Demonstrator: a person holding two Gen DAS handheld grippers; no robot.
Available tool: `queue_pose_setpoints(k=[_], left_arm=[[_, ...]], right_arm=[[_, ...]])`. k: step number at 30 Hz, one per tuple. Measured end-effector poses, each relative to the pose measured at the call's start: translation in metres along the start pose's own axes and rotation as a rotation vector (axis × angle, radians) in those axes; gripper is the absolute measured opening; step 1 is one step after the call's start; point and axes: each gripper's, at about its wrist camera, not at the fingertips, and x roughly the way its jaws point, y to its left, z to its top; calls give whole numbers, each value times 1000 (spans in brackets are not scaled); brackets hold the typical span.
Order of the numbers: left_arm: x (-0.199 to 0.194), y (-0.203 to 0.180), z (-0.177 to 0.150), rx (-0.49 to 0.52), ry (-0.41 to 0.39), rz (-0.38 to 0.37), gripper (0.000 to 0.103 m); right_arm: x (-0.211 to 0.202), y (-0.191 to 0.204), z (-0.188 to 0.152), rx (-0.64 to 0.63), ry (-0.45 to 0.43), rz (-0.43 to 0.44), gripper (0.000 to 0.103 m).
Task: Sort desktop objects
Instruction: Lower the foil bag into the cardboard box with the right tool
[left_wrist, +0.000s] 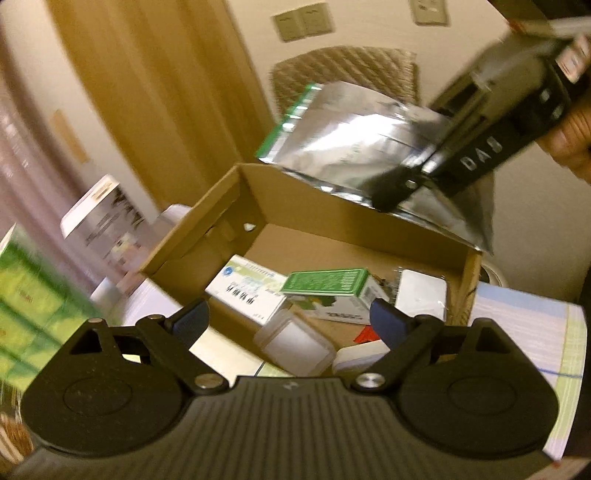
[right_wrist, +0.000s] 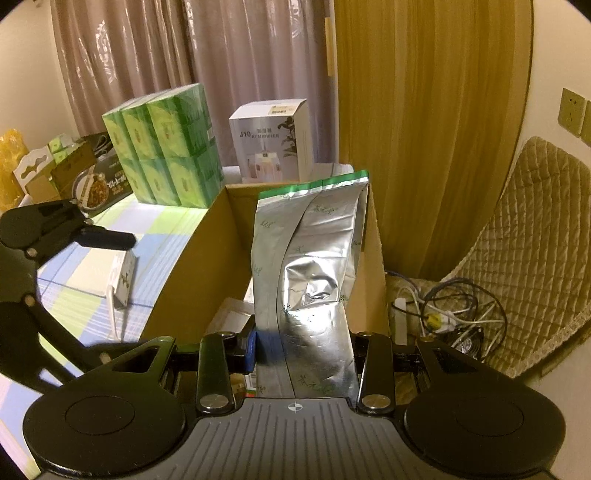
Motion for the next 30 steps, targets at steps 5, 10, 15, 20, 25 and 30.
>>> queue_pose_setpoints(k=[5, 10, 15, 20, 25, 30], left_arm=[[-9, 19, -7, -151, 15, 34, 91], [-18, 37, -16, -315, 24, 72, 91], [-24, 50, -26, -423, 34, 115, 91], [-27, 58, -33, -468, 45, 135, 92], [-29, 59, -36, -491, 47, 142, 92], [-29, 59, -38, -495, 50, 142, 92]], right_arm=[[3, 0, 4, 9, 0, 3, 36], [9, 3, 8, 12, 5, 10, 36], [14, 5, 9, 21, 10, 16, 36], [16, 3, 10, 45, 4, 22, 36], [17, 2, 14, 55, -9, 22, 36], [19, 3, 19, 54, -17, 25, 36]])
